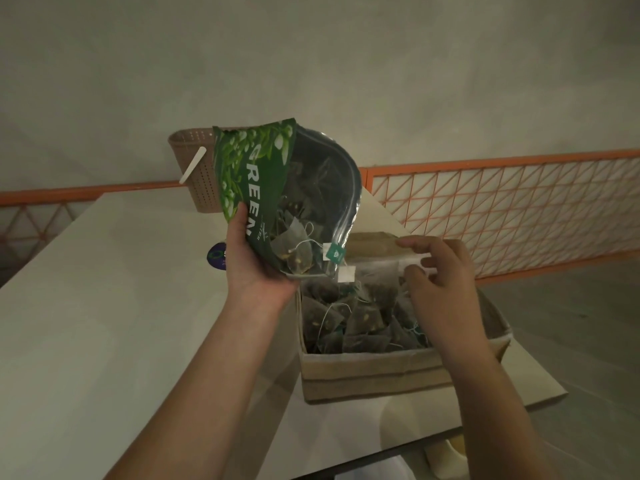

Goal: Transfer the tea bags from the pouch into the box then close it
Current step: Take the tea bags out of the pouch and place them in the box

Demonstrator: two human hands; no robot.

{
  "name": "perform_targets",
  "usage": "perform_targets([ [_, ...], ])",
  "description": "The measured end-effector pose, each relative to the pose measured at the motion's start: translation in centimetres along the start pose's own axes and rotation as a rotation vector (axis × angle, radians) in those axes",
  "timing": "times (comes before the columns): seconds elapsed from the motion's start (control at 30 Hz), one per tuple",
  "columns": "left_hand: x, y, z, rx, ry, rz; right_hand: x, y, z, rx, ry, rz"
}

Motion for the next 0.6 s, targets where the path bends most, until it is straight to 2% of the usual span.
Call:
perform_targets([
  [0.07,0.0,0.0,-0.1,0.0,-0.009,0.003,0.0,0.3,-1.0,-0.033,-0.054,-0.008],
  [0.13,0.1,0.0,-0.1,-0.001,-0.014,0.01,0.0,1.5,-2.1,-0.041,-0.112,-0.104],
  [0.2,0.2,0.1,-0.1,0.007,-0.014,0.018,0.0,3.5,-2.4,0.026,-0.137,-0.256],
  [0.27,0.4,0.2,-0.2,0.017,-0.016,0.024,0.2,4.7,-2.1,0.153,-0.158,-0.32],
  [0.4,0.4,0.0,0.0,0.01,-0.006,0.039,0.3,4.3,-1.9,0.191,-0.149,-0.251],
  [0.6,0.5,-0.1,0.1,-0.002,-0.002,0.049,0.5,2.9,-2.2,-0.002,-0.086,-0.157],
])
Point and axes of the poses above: each hand's wrist, its own x-axis away from the middle knuckle, its own y-axis out of the palm, z = x × y, the point moved 9 cm from there along -x, towards the middle knuckle, and after that the axes turned 2 degrees about x, right-handed, at the moved point
